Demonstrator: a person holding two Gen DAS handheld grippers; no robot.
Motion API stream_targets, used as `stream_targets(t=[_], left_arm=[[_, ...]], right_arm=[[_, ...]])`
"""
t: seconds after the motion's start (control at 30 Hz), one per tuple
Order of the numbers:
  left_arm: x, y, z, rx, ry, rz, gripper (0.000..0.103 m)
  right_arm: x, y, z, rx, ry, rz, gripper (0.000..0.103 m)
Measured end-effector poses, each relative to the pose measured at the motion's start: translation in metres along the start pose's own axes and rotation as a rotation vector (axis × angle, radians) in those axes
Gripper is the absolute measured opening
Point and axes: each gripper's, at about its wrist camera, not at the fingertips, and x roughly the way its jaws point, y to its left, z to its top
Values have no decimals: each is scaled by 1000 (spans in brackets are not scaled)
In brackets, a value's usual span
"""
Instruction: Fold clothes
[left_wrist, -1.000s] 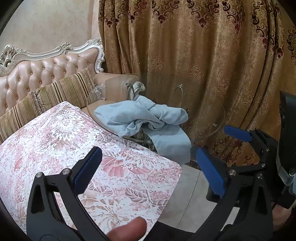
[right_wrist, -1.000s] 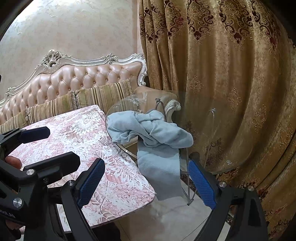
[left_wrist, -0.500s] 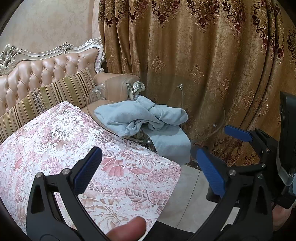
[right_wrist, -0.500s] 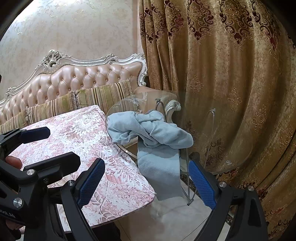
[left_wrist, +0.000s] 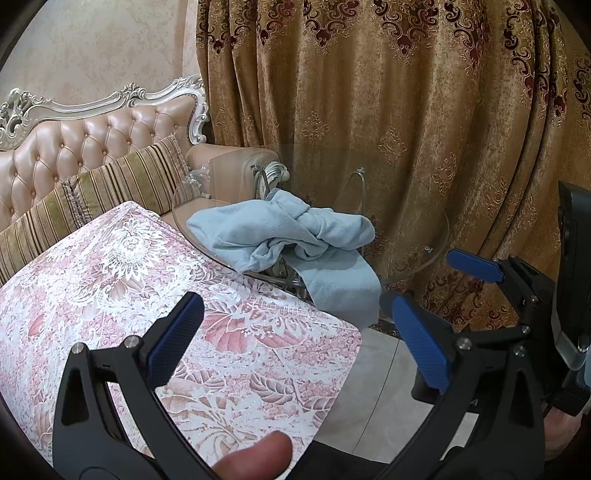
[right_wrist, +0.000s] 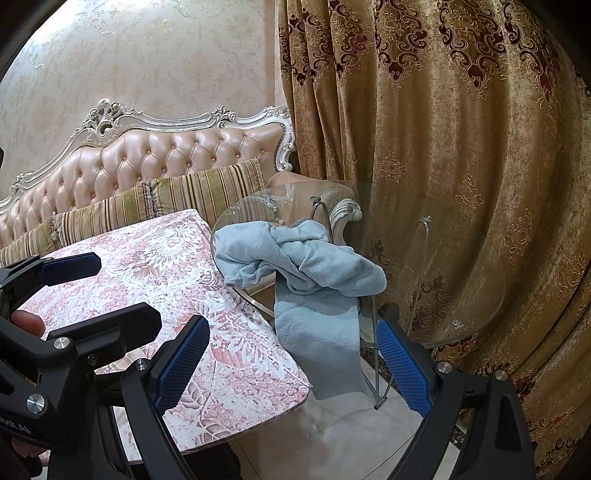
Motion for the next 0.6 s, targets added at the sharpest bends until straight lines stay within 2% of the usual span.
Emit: stream_targets(t=[0.6], left_arm=[[1, 0, -1, -2, 4, -2, 102]], right_arm=[[1, 1, -1, -3, 3, 2, 93]])
